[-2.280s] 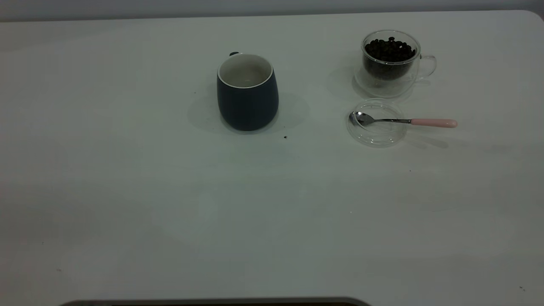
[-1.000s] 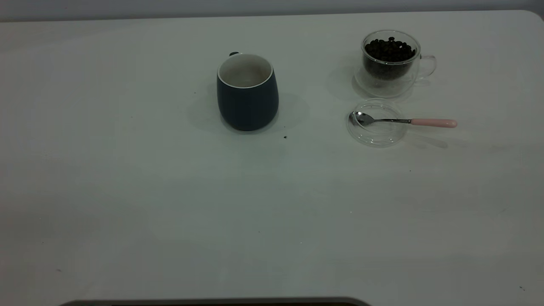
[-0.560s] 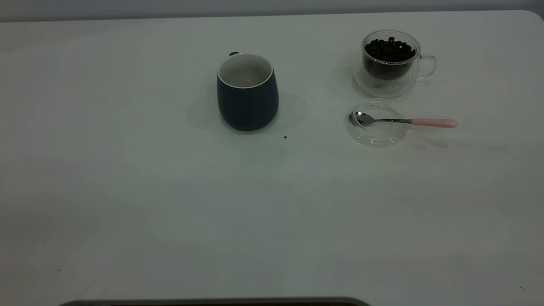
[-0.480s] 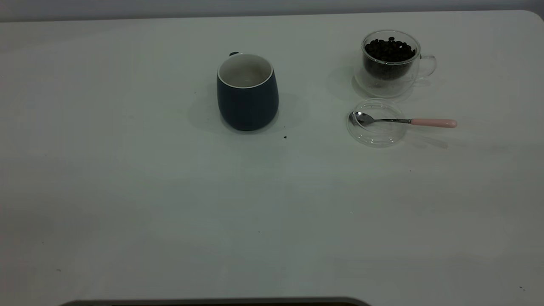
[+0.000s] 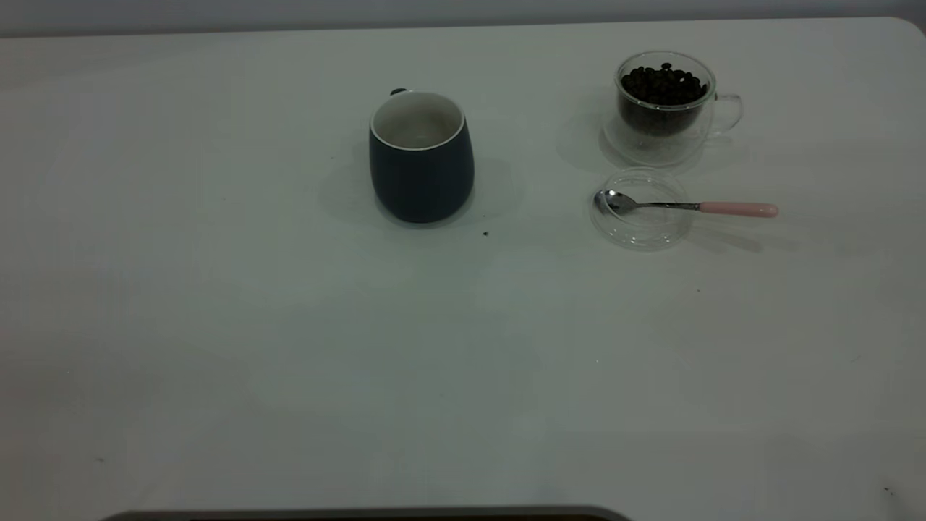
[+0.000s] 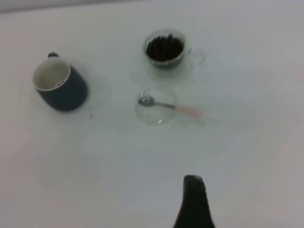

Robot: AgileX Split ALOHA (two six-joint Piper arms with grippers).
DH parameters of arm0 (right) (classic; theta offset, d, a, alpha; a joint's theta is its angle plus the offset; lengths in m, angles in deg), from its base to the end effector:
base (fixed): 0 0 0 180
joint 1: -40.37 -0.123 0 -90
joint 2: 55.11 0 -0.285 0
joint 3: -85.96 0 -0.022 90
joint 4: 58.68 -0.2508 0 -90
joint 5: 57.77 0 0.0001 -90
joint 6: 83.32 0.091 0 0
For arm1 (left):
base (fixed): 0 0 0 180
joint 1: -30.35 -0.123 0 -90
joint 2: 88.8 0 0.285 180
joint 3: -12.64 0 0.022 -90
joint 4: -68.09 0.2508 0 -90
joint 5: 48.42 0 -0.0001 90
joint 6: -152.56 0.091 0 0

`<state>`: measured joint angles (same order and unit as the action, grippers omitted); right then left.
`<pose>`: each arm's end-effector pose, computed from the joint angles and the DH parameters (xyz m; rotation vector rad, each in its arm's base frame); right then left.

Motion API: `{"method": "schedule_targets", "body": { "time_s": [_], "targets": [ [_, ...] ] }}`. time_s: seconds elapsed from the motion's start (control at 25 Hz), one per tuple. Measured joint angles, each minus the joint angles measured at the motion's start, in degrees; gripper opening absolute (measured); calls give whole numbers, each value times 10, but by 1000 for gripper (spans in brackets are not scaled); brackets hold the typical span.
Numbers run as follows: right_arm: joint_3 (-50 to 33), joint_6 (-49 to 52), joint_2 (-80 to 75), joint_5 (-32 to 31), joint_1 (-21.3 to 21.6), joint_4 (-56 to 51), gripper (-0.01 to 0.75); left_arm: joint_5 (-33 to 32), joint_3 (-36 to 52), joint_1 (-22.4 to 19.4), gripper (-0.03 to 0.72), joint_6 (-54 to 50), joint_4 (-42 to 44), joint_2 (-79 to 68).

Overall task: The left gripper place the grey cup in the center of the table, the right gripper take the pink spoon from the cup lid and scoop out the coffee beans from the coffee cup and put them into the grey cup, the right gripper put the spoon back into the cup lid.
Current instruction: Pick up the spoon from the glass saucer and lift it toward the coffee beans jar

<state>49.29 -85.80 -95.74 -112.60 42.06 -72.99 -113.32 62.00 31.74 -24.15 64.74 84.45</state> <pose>0.0909 0.0157 0.3263 0.0454 2.2874 0.2710 -0.0094 -0.0046 0.2678 0.0916 2.1089 -0.0509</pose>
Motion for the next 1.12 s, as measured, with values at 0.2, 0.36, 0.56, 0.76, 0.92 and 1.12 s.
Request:
{"method": "schedule_targets", "body": {
  "time_s": [0.2, 0.36, 0.56, 0.76, 0.92, 1.12],
  "targets": [
    [81, -7, -228, 24, 0, -42, 633, 0, 0, 0, 586, 0, 0, 0],
    [127, -54, -389, 44, 1, -97, 633, 0, 0, 0, 586, -1, 0, 0],
    [158, -177, -571, 51, 58, -233, 633, 0, 0, 0, 586, -1, 0, 0],
    [157, -321, -700, 48, 132, -363, 633, 0, 0, 0, 586, -1, 0, 0],
    [134, -417, -763, 66, 165, -461, 633, 0, 0, 0, 586, -1, 0, 0],
    [76, -548, -815, 107, 178, -607, 633, 0, 0, 0, 586, -1, 0, 0]
  ]
}}
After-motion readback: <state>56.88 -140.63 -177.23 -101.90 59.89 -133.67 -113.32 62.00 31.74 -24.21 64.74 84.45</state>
